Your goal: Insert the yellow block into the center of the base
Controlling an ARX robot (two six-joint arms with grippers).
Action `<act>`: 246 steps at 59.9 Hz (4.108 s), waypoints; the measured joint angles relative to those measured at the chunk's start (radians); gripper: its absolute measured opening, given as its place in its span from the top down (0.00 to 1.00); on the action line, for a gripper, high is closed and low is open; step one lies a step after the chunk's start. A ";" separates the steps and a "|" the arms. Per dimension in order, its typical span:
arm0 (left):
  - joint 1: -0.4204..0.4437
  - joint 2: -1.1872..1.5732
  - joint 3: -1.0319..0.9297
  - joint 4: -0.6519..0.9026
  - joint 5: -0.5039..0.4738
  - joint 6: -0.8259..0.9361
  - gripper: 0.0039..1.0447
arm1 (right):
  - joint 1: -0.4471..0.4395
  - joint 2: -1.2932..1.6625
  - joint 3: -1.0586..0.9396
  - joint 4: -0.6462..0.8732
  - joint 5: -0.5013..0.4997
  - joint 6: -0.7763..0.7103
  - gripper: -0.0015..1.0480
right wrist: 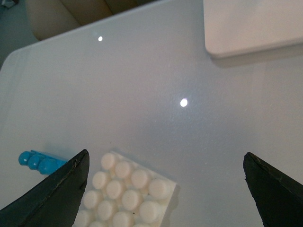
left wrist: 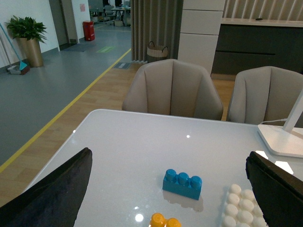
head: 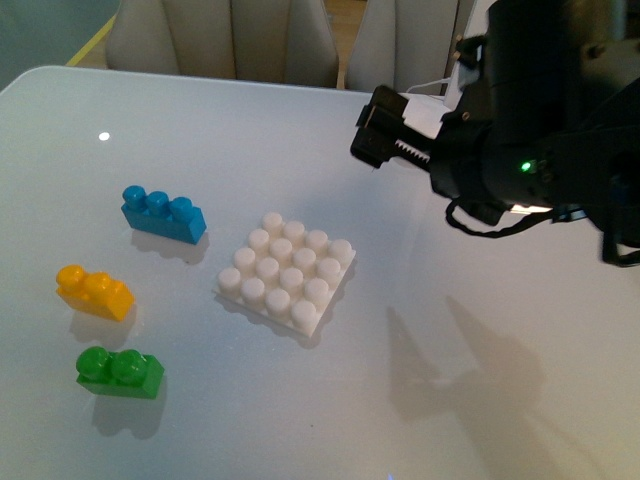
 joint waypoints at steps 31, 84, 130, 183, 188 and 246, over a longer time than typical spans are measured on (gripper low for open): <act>0.000 0.000 0.000 0.000 0.000 0.000 0.07 | -0.126 -0.663 -0.665 0.460 0.206 -0.436 0.68; 0.000 0.000 0.000 0.000 0.000 0.000 0.07 | -0.362 -1.416 -0.816 -0.118 -0.027 -0.461 0.98; 0.000 0.000 0.000 0.000 0.000 0.000 0.07 | -0.362 -1.744 -0.816 -0.435 -0.027 -0.460 0.98; 0.028 0.041 0.033 -0.092 0.091 0.056 0.07 | -0.362 -1.941 -0.816 -0.639 -0.028 -0.461 0.07; 0.064 0.228 0.143 -0.351 0.318 0.247 0.07 | -0.362 -1.942 -0.816 -0.639 -0.032 -0.462 0.09; -0.126 1.845 0.630 0.353 0.039 0.175 0.07 | -0.363 -1.942 -0.816 -0.639 -0.028 -0.462 0.08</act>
